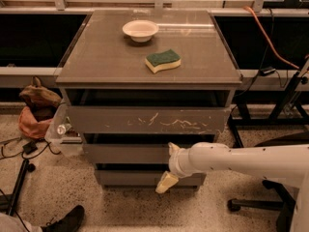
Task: Open middle drawer
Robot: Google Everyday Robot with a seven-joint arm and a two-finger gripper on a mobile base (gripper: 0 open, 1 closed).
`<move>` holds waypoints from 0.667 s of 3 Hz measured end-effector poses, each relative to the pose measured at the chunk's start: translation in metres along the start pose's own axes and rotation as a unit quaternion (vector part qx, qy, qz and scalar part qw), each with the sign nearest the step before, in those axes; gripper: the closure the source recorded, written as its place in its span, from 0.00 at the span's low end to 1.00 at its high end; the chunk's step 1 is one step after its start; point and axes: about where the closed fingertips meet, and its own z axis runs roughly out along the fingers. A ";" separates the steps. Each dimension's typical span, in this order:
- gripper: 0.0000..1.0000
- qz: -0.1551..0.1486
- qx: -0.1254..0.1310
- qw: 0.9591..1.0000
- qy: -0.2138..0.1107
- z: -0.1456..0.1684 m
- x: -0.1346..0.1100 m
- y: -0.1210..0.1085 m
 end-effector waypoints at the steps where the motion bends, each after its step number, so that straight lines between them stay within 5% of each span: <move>1: 0.00 0.000 0.018 1.000 -0.010 0.009 0.001 -0.012; 2: 0.00 -0.020 0.074 0.997 -0.030 0.033 -0.017 -0.067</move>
Offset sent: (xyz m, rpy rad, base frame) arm 0.0908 0.0063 0.0051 0.0534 -0.2779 -0.0659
